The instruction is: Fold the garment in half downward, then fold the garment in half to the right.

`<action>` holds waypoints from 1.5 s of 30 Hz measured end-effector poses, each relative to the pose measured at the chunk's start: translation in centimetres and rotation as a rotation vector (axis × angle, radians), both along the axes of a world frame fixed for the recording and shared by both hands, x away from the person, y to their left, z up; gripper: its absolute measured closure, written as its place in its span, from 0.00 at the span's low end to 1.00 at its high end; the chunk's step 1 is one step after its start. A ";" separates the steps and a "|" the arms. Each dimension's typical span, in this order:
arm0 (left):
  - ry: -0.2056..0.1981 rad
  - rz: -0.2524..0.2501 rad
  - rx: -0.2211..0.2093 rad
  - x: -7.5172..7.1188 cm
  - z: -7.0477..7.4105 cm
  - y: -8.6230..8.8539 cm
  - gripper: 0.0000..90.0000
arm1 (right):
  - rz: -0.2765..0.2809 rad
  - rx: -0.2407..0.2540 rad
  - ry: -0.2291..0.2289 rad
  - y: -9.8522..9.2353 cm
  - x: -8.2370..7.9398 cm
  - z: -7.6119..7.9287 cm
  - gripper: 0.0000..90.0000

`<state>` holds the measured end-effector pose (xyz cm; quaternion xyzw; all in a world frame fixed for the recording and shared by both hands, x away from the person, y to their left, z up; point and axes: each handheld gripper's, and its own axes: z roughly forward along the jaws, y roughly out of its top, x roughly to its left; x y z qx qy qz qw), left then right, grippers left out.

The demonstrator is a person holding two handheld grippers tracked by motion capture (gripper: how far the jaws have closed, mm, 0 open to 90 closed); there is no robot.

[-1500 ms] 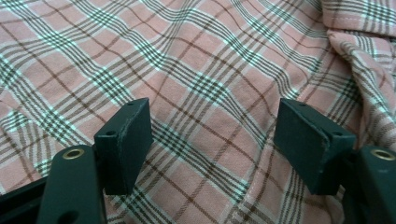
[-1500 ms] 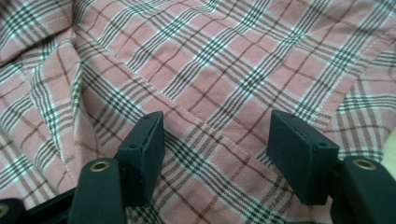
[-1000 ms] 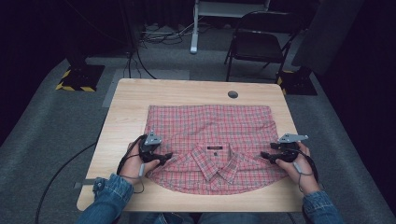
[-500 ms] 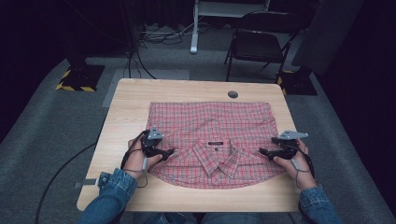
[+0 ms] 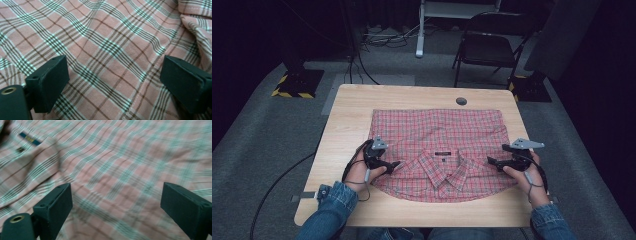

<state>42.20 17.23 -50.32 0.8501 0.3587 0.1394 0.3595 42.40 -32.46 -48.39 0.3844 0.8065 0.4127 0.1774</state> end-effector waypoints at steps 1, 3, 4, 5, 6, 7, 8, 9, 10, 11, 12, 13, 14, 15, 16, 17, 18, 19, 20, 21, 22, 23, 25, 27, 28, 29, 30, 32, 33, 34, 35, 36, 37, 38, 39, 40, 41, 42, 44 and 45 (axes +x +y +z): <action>0.002 0.004 0.000 0.0 0.0 -0.1 0.09 | 0.015 -0.015 0.023 0.6 0.0 -0.2 0.12; 0.004 0.008 0.000 0.0 0.0 -0.1 0.08 | 0.035 -0.038 0.044 1.4 0.0 -0.7 0.12; 0.004 0.008 0.000 0.0 0.0 -0.1 0.08 | 0.039 -0.056 0.063 1.7 0.1 -1.1 0.12; 0.004 0.007 0.000 0.0 0.0 -0.1 0.08 | 0.036 -0.090 0.090 2.0 0.1 -1.7 0.11; 0.004 0.007 0.001 0.0 0.0 -0.1 0.08 | 0.020 -0.082 0.067 2.1 0.0 -2.0 0.11; 0.003 0.008 0.002 0.0 0.0 -0.1 0.08 | 0.009 -0.080 0.068 2.1 -0.1 -2.0 0.11; 0.004 0.005 0.004 -0.1 0.0 -0.2 0.08 | 0.005 -0.082 0.068 2.1 -0.2 -2.0 0.11; 0.005 0.004 0.002 -0.2 0.0 -0.3 0.08 | -0.001 -0.082 0.067 2.0 -0.4 -2.0 0.11; 0.004 -0.003 0.006 -0.3 0.0 -0.4 0.08 | -0.005 -0.084 0.070 1.9 -0.6 -2.0 0.11; 0.003 -0.011 0.008 -0.5 0.0 -0.6 0.08 | -0.007 -0.090 0.077 1.8 -0.7 -1.9 0.11; 0.001 -0.017 0.012 -0.8 0.0 -0.8 0.08 | -0.007 -0.099 0.085 1.6 -0.9 -1.8 0.11; 0.002 -0.021 0.014 -1.1 0.0 -1.1 0.08 | -0.011 -0.104 0.093 1.5 -1.2 -1.7 0.11; 0.001 -0.029 0.016 -1.3 0.0 -1.2 0.07 | -0.015 -0.109 0.097 1.3 -1.5 -1.7 0.11; 0.002 -0.033 0.016 -1.6 0.0 -1.5 0.07 | -0.019 -0.110 0.101 1.2 -1.7 -1.6 0.11; 0.002 -0.040 0.016 -2.0 -0.1 -1.7 0.07 | -0.022 -0.110 0.102 0.9 -2.0 -1.6 0.11; 0.003 -0.046 0.017 -2.2 -0.1 -2.0 0.07 | -0.026 -0.110 0.101 0.6 -2.4 -1.6 0.11; 0.003 -0.052 0.017 -2.5 -0.1 -2.2 0.07 | -0.028 -0.107 0.100 0.4 -2.8 -1.7 0.11; 0.001 -0.059 0.020 -2.8 -0.1 -2.4 0.06 | -0.032 -0.103 0.097 0.1 -3.2 -1.7 0.11; 0.004 -0.067 0.021 -3.1 -0.1 -2.7 0.06 | -0.036 -0.102 0.097 -0.2 -3.6 -1.7 0.11; 0.004 -0.071 0.017 -3.4 -0.1 -2.9 0.06 | -0.039 -0.101 0.094 -0.5 -4.0 -1.7 0.11; 0.002 -0.079 0.020 -3.6 -0.1 -3.1 0.06 | -0.042 -0.100 0.096 -0.7 -4.4 -1.7 0.11; 0.005 -0.086 0.022 -3.9 -0.1 -3.4 0.06 | -0.043 -0.100 0.097 -1.0 -4.8 -1.7 0.11; 0.006 -0.090 0.022 -4.4 -0.1 -3.8 0.05 | -0.046 -0.095 0.092 -1.5 -5.5 -1.8 0.11; 0.008 -0.096 0.018 -5.0 -0.1 -4.3 0.05 | -0.044 -0.093 0.089 -2.1 -6.3 -1.8 0.11; 0.008 -0.099 0.023 -5.3 -0.1 -4.6 0.04 | -0.044 -0.093 0.091 -2.4 -6.7 -1.8 0.11; 0.010 -0.105 0.021 -5.7 -0.1 -4.9 0.04 | -0.042 -0.095 0.093 -2.7 -7.1 -1.8 0.12; 0.012 -0.111 0.024 -6.0 -0.1 -5.2 0.03 | -0.043 -0.097 0.099 -3.0 -7.5 -1.7 0.12; 0.012 -0.121 0.028 -6.7 -0.1 -5.8 0.02 | -0.046 -0.101 0.102 -3.6 -8.2 -1.7 0.12; 0.013 -0.123 0.029 -6.9 -0.1 -6.1 0.02 | -0.049 -0.099 0.103 -3.9 -8.6 -1.7 0.12; 0.011 -0.126 0.032 -7.1 -0.1 -6.2 0.01 | -0.052 -0.096 0.099 -4.1 -8.9 -1.7 0.12; 0.014 -0.125 0.029 -7.3 -0.1 -6.4 0.01 | -0.056 -0.091 0.095 -4.3 -9.0 -1.8 0.12; 0.012 -0.125 0.032 -7.4 -0.1 -6.5 0.01 | -0.058 -0.085 0.091 -4.5 -9.3 -1.8 0.12; 0.012 -0.126 0.033 -7.4 -0.1 -6.5 0.01 | -0.057 -0.084 0.087 -4.6 -9.4 -1.9 0.12; 0.013 -0.126 0.032 -7.4 -0.1 -6.6 0.01 | -0.059 -0.081 0.085 -4.7 -9.5 -1.9 0.12; 0.013 -0.125 0.031 -7.4 -0.1 -6.6 0.01 | -0.061 -0.079 0.084 -4.7 -9.5 -1.9 0.12; 0.014 -0.127 0.031 -7.4 -0.1 -6.6 0.01 | -0.062 -0.078 0.081 -4.7 -9.5 -1.9 0.12; 0.014 -0.128 0.031 -7.4 -0.1 -6.5 0.01 | -0.063 -0.078 0.081 -4.7 -9.5 -1.9 0.12; 0.014 -0.131 0.031 -7.3 -0.1 -6.5 0.01 | -0.066 -0.078 0.081 -4.7 -9.5 -1.9 0.12; 0.017 -0.129 0.025 -7.3 -0.1 -6.5 0.01 | -0.070 -0.077 0.080 -4.7 -9.6 -1.9 0.12; 0.019 -0.128 0.021 -7.3 -0.1 -6.5 0.01 | -0.071 -0.075 0.077 -4.7 -9.5 -2.0 0.11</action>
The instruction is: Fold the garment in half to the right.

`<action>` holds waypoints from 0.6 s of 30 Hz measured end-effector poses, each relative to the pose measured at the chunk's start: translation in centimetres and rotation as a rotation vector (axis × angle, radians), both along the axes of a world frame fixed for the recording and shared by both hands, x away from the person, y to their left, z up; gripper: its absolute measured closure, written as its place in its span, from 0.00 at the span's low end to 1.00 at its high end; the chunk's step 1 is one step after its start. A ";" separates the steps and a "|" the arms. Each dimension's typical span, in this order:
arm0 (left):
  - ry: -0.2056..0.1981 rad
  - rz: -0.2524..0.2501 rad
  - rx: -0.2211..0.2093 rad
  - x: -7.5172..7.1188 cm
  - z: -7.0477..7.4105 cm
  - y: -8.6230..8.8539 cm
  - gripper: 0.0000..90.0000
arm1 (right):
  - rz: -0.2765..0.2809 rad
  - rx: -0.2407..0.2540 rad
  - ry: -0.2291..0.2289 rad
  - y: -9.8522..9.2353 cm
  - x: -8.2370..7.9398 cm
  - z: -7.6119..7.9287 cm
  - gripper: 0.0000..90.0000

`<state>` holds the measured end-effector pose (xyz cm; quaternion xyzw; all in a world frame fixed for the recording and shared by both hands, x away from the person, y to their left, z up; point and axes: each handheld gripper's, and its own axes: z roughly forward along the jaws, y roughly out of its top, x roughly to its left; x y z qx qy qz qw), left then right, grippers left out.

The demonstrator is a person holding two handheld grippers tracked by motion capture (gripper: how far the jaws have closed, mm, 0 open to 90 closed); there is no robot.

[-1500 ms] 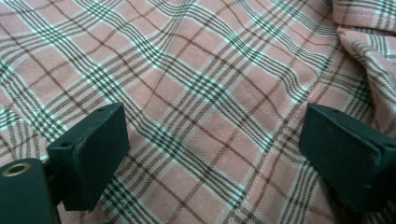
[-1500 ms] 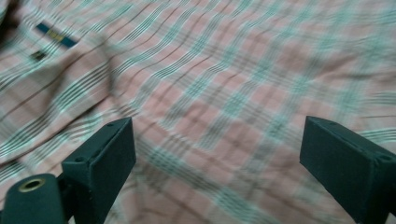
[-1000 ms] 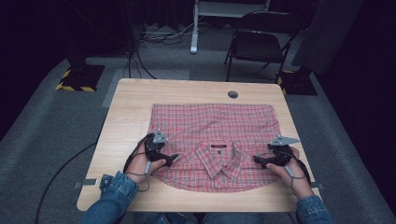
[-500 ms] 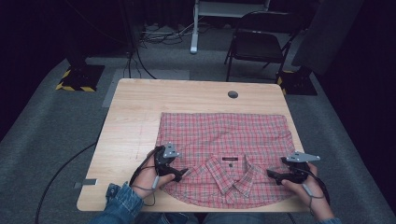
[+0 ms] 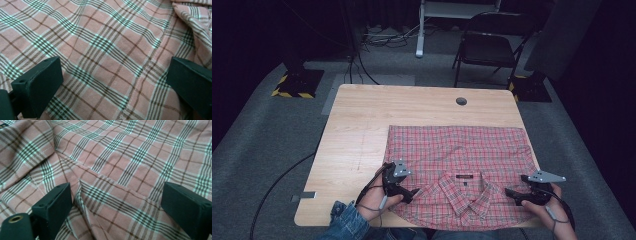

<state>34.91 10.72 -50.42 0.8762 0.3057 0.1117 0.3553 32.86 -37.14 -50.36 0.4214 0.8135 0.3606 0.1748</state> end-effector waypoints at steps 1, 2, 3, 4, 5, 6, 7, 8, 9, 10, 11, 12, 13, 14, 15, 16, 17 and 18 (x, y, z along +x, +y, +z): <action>0.001 -0.001 -0.005 0.0 0.0 0.0 0.01 | -0.001 0.002 -0.003 0.0 0.0 0.0 0.11; 0.006 -0.001 -0.013 0.1 0.0 0.1 0.01 | -0.002 0.002 -0.003 0.0 0.0 0.0 0.11; 0.011 -0.001 -0.025 0.2 0.0 0.2 0.01 | -0.003 0.002 -0.003 0.0 0.0 0.0 0.11; 0.015 0.006 -0.042 0.2 0.0 0.4 0.01 | -0.002 0.002 -0.003 0.0 0.0 0.0 0.11; 0.019 0.013 -0.059 0.3 0.1 0.6 0.02 | -0.001 0.003 -0.004 0.0 0.0 0.0 0.11; 0.023 0.019 -0.076 0.3 0.1 0.7 0.04 | 0.001 0.005 -0.004 0.0 0.1 0.0 0.11; 0.022 0.021 -0.086 0.3 0.1 0.8 0.05 | 0.002 0.005 -0.004 -0.1 0.1 0.0 0.11; 0.019 0.022 -0.090 0.3 0.2 0.9 0.05 | 0.001 0.005 -0.002 -0.1 0.2 0.0 0.11; 0.016 0.030 -0.095 0.3 0.3 0.9 0.05 | 0.001 0.004 -0.004 0.0 0.2 0.0 0.11; 0.008 0.025 -0.092 0.4 0.5 1.0 0.05 | -0.001 0.005 -0.005 0.0 0.3 0.0 0.11; -0.002 0.016 -0.086 0.4 0.7 1.1 0.05 | -0.001 0.006 -0.005 0.0 0.3 0.0 0.11; -0.015 0.020 -0.085 0.5 1.0 1.2 0.05 | -0.002 0.007 -0.005 0.0 0.3 0.0 0.11; -0.023 0.026 -0.088 0.6 1.3 1.3 0.05 | -0.004 0.006 -0.005 0.0 0.3 0.0 0.12; -0.025 0.033 -0.092 0.7 1.6 1.4 0.05 | -0.005 0.006 -0.006 0.0 0.3 0.0 0.11; -0.029 0.036 -0.094 0.8 1.9 1.4 0.05 | -0.005 0.007 -0.005 0.0 0.3 0.0 0.12; -0.041 0.036 -0.089 0.9 2.2 1.6 0.06 | -0.005 0.008 -0.005 -0.1 0.3 0.0 0.12; -0.050 0.042 -0.088 1.1 2.5 1.6 0.06 | -0.005 0.007 -0.005 0.0 0.3 0.0 0.12; -0.059 0.045 -0.089 1.2 2.8 1.7 0.06 | -0.006 0.005 -0.006 0.0 0.3 -0.1 0.12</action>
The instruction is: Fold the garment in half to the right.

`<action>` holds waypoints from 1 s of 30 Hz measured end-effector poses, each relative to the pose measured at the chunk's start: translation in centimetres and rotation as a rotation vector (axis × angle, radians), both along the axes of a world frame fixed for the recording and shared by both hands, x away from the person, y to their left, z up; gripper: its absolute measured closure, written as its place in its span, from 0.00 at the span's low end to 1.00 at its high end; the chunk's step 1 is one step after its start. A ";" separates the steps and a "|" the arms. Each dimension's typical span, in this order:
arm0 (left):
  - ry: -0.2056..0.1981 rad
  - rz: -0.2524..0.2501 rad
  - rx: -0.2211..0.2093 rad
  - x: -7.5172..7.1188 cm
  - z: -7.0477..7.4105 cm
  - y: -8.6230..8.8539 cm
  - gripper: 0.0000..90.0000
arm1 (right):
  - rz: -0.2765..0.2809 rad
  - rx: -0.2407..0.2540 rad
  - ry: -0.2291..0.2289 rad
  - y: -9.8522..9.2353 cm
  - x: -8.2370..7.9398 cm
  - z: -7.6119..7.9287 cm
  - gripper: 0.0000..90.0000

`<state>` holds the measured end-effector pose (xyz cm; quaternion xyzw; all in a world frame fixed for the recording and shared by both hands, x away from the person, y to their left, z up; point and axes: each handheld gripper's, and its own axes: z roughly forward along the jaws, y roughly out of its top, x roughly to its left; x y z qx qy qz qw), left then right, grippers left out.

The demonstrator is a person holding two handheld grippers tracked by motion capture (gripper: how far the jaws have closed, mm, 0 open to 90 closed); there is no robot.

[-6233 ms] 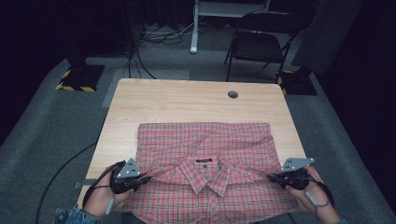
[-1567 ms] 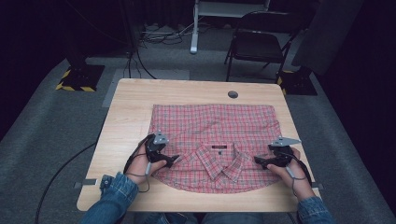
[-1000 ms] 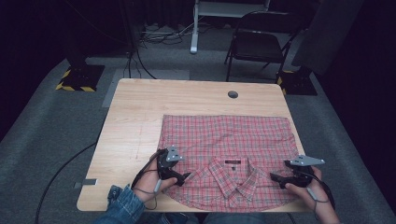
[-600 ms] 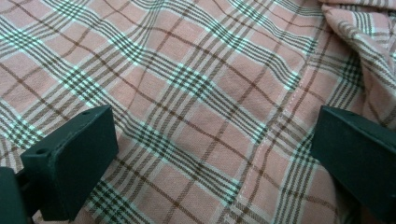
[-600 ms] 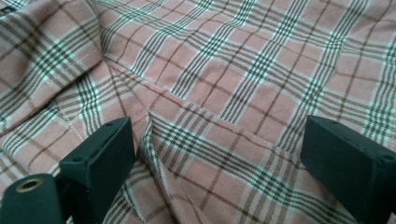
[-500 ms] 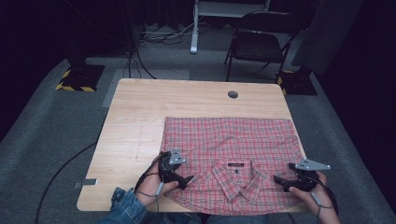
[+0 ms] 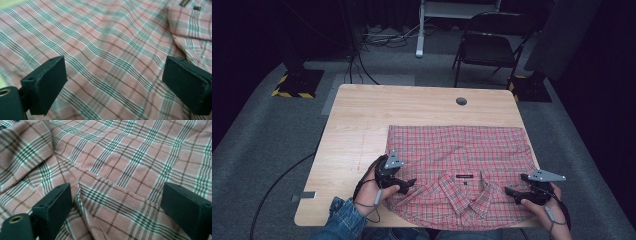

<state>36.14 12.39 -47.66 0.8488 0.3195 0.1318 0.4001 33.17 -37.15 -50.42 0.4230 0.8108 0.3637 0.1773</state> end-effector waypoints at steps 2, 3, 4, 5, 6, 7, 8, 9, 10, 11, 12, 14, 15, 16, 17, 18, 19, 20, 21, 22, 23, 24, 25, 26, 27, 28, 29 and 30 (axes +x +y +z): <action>-0.011 0.007 -0.019 0.3 0.5 0.2 0.08 | -0.001 0.000 0.000 0.0 0.0 0.0 0.12; -0.016 0.011 -0.021 0.5 0.8 0.2 0.08 | -0.001 0.001 0.000 0.0 0.0 0.0 0.12; -0.022 0.012 -0.019 0.7 1.0 0.3 0.08 | -0.002 0.001 0.000 0.0 0.0 0.0 0.12; -0.026 0.015 -0.022 0.9 1.2 0.4 0.08 | -0.003 0.001 0.000 0.0 0.0 0.0 0.12; -0.034 0.019 -0.019 1.1 1.4 0.5 0.08 | -0.003 0.001 0.000 0.0 0.0 0.0 0.12; -0.039 0.022 -0.017 1.3 1.7 0.5 0.08 | -0.003 0.000 0.000 0.0 0.0 0.0 0.12; -0.044 0.023 -0.015 1.5 1.9 0.6 0.08 | -0.003 0.000 0.000 0.0 0.0 0.0 0.12; -0.050 0.024 -0.012 1.7 2.1 0.6 0.08 | -0.003 0.000 0.000 0.0 0.0 0.0 0.12; -0.056 0.026 -0.009 2.0 2.3 0.7 0.08 | -0.003 0.001 0.000 0.0 0.0 0.0 0.12; -0.059 0.031 -0.006 2.2 2.5 0.7 0.08 | -0.003 0.001 0.000 0.0 0.0 0.0 0.12; -0.063 0.031 -0.001 2.5 2.7 0.8 0.08 | -0.003 0.001 0.000 0.0 0.0 0.0 0.12; -0.068 0.040 -0.002 3.1 3.0 1.0 0.08 | -0.003 0.001 0.000 0.0 0.0 0.0 0.12; -0.074 0.046 0.000 3.5 3.1 1.1 0.08 | -0.003 0.001 0.001 0.0 0.0 0.0 0.12; -0.078 0.052 0.000 3.8 3.3 1.2 0.08 | -0.003 0.001 0.000 0.0 0.0 0.0 0.12; -0.084 0.058 0.000 4.1 3.4 1.3 0.08 | -0.003 0.001 0.001 0.0 0.0 0.0 0.12; -0.088 0.061 0.001 4.4 3.6 1.4 0.08 | -0.003 0.001 0.000 0.0 0.0 0.0 0.12; -0.089 0.068 -0.002 4.6 3.7 1.5 0.08 | -0.003 0.001 0.000 0.0 0.0 0.0 0.12; -0.093 0.073 -0.004 4.8 3.8 1.6 0.08 | -0.003 0.001 0.000 0.0 0.0 0.0 0.12; -0.095 0.074 -0.005 5.0 3.9 1.7 0.08 | -0.003 0.001 0.001 0.0 0.0 0.0 0.12; -0.099 0.076 -0.003 5.2 4.0 1.7 0.08 | -0.003 0.001 0.001 0.0 0.0 0.0 0.12; -0.101 0.077 -0.002 5.4 4.1 1.8 0.08 | -0.003 0.001 0.001 0.0 0.0 0.0 0.12; -0.106 0.080 -0.004 5.6 4.3 1.8 0.08 | -0.003 0.002 0.001 0.0 0.0 0.0 0.12; -0.108 0.082 -0.003 5.7 4.4 1.9 0.09 | -0.003 0.002 0.001 0.0 0.0 0.0 0.12; -0.113 0.083 -0.004 5.9 4.5 1.9 0.09 | -0.003 0.002 0.001 0.0 0.0 0.0 0.12; -0.117 0.088 -0.003 6.1 4.6 1.9 0.09 | -0.003 0.002 0.001 0.0 0.0 0.0 0.12; -0.122 0.088 -0.002 6.3 4.7 1.9 0.09 | -0.003 0.003 0.001 0.0 0.0 0.0 0.12; -0.127 0.095 -0.003 6.6 4.9 1.9 0.09 | -0.003 0.002 0.001 0.0 0.0 0.0 0.12; -0.133 0.098 -0.003 6.8 4.9 1.9 0.09 | -0.002 0.002 0.001 0.0 0.1 0.0 0.12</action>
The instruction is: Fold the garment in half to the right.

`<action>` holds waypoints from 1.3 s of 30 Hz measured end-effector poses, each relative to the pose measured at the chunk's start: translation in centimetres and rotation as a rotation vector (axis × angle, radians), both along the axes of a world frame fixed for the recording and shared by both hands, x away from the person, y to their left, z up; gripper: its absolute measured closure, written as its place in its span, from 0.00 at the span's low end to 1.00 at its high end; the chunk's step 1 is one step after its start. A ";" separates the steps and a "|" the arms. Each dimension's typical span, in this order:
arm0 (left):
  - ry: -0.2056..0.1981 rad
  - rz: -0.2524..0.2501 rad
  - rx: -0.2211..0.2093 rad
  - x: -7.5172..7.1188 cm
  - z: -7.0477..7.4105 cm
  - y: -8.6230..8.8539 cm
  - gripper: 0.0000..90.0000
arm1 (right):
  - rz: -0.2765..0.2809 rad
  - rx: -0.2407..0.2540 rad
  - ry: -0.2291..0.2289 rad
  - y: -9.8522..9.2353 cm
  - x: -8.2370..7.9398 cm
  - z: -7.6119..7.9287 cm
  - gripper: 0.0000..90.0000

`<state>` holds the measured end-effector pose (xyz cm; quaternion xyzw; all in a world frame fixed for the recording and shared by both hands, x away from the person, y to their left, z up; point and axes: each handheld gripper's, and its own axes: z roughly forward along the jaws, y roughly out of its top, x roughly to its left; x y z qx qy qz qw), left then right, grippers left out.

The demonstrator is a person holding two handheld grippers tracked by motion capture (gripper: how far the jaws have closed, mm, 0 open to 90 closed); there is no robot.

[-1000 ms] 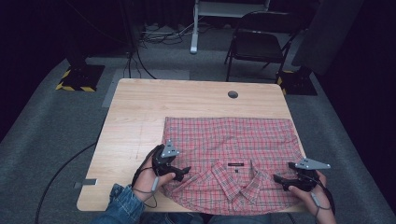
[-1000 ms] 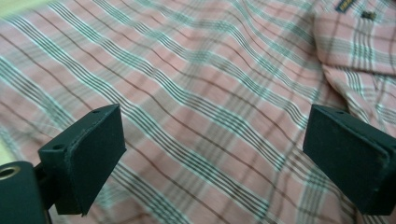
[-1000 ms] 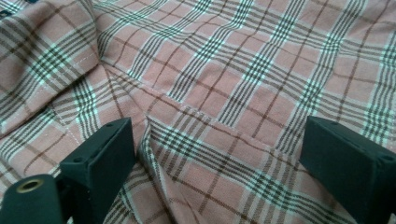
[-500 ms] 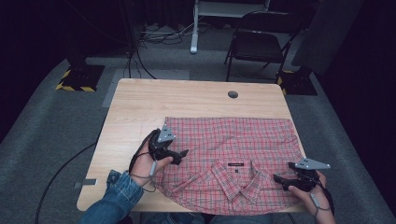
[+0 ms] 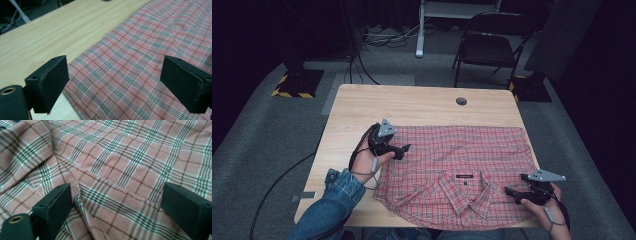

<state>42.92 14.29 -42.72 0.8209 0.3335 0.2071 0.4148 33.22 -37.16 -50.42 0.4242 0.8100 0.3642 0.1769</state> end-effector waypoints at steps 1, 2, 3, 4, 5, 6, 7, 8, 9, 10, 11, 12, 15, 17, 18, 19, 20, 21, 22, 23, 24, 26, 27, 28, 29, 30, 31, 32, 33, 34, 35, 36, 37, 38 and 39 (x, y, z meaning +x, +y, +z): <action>-0.001 0.006 -0.002 0.3 0.1 0.0 0.10 | 0.000 0.000 0.000 0.0 0.0 0.0 0.12; -0.002 0.007 -0.003 0.5 0.2 0.0 0.10 | 0.000 0.001 0.000 0.0 0.0 0.0 0.12; -0.001 0.011 -0.009 0.8 0.2 0.0 0.10 | 0.000 0.001 0.000 0.0 0.0 0.0 0.12; -0.005 0.013 -0.010 1.0 0.3 0.0 0.11 | 0.001 0.001 0.000 0.0 0.0 0.0 0.12; -0.005 0.016 -0.017 1.2 0.4 0.0 0.12 | 0.001 0.001 0.000 0.0 0.0 0.0 0.12; -0.008 0.019 -0.014 1.4 0.5 0.0 0.12 | 0.002 0.000 0.000 0.0 0.0 0.0 0.12; -0.014 0.021 -0.017 1.5 0.5 0.0 0.12 | 0.002 0.001 0.000 0.0 0.0 0.0 0.12; -0.016 0.022 -0.020 1.7 0.6 0.0 0.13 | 0.002 0.001 0.000 0.0 0.0 0.0 0.12; -0.018 0.020 -0.021 1.8 0.7 0.0 0.13 | 0.002 0.000 0.000 0.0 0.0 0.0 0.12; -0.021 0.027 -0.022 1.9 0.7 0.1 0.14 | 0.003 0.000 0.000 0.0 0.0 0.0 0.12; -0.027 0.030 -0.026 2.1 0.8 0.1 0.15 | 0.002 0.001 0.000 0.0 0.0 0.0 0.12; -0.033 0.031 -0.026 2.3 0.7 0.2 0.16 | 0.003 0.000 0.000 0.0 0.0 0.0 0.12; -0.035 0.048 -0.040 2.9 0.5 0.4 0.19 | 0.002 0.001 0.001 0.0 0.0 0.0 0.12; -0.037 0.053 -0.042 3.3 0.3 0.6 0.20 | 0.003 0.001 0.000 0.0 0.0 0.0 0.12; -0.037 0.053 -0.042 3.3 0.3 0.6 0.21 | 0.002 0.001 0.001 0.0 0.0 0.0 0.12; -0.036 0.059 -0.038 3.6 0.2 0.6 0.21 | 0.002 0.001 0.001 0.0 0.0 0.0 0.12; -0.036 0.062 -0.035 3.8 0.1 0.7 0.22 | 0.002 0.001 0.001 0.0 0.1 0.0 0.12; -0.036 0.060 -0.037 4.0 -0.1 0.7 0.23 | 0.002 0.001 0.001 0.0 0.1 0.0 0.12; -0.037 0.064 -0.025 4.3 -0.3 0.7 0.24 | 0.002 0.001 0.001 0.0 0.1 0.0 0.12; -0.048 0.064 -0.015 4.5 -0.4 0.8 0.24 | 0.002 0.000 0.001 0.0 0.1 0.0 0.12; -0.062 0.064 0.011 4.9 -0.9 0.9 0.24 | 0.003 0.000 0.002 -0.1 0.1 0.0 0.12; -0.046 0.066 0.010 5.4 -1.4 1.0 0.24 | 0.003 0.000 0.002 -0.1 0.1 0.0 0.12; -0.042 0.064 0.011 5.6 -1.7 1.1 0.24 | 0.004 0.000 0.002 -0.1 0.1 0.0 0.12; -0.030 0.072 0.012 5.8 -1.9 1.1 0.25 | 0.004 0.000 0.002 -0.1 0.1 0.0 0.12; -0.015 0.080 0.014 6.0 -2.1 1.2 0.25 | 0.003 0.001 0.003 -0.1 0.1 0.0 0.12; -0.005 0.085 0.019 6.2 -2.3 1.3 0.25 | 0.004 0.001 0.003 -0.1 0.1 0.0 0.12; 0.003 0.089 0.019 6.4 -2.6 1.3 0.25 | 0.004 0.001 0.002 -0.1 0.2 0.0 0.12; 0.011 0.093 0.023 6.7 -2.8 1.4 0.25 | 0.004 0.000 0.002 -0.1 0.2 0.0 0.12; 0.022 0.099 0.026 6.9 -3.0 1.5 0.25 | 0.003 0.001 0.002 -0.1 0.2 0.0 0.12; 0.032 0.101 0.027 7.1 -3.3 1.6 0.26 | 0.004 0.001 0.002 -0.1 0.2 0.0 0.12; 0.039 0.100 0.021 7.3 -3.5 1.7 0.27 | 0.004 0.001 0.001 -0.1 0.2 0.0 0.12; 0.050 0.102 0.015 7.5 -3.8 1.7 0.28 | 0.004 0.001 0.001 -0.1 0.3 0.0 0.12; 0.057 0.102 0.016 7.7 -4.0 1.8 0.28 | 0.004 0.001 0.001 -0.1 0.3 0.0 0.12; 0.068 0.105 0.019 7.8 -4.3 1.9 0.29 | 0.004 0.000 0.001 -0.1 0.3 0.0 0.12; 0.075 0.106 0.020 7.9 -4.5 1.9 0.29 | 0.005 0.001 0.001 -0.1 0.3 0.0 0.12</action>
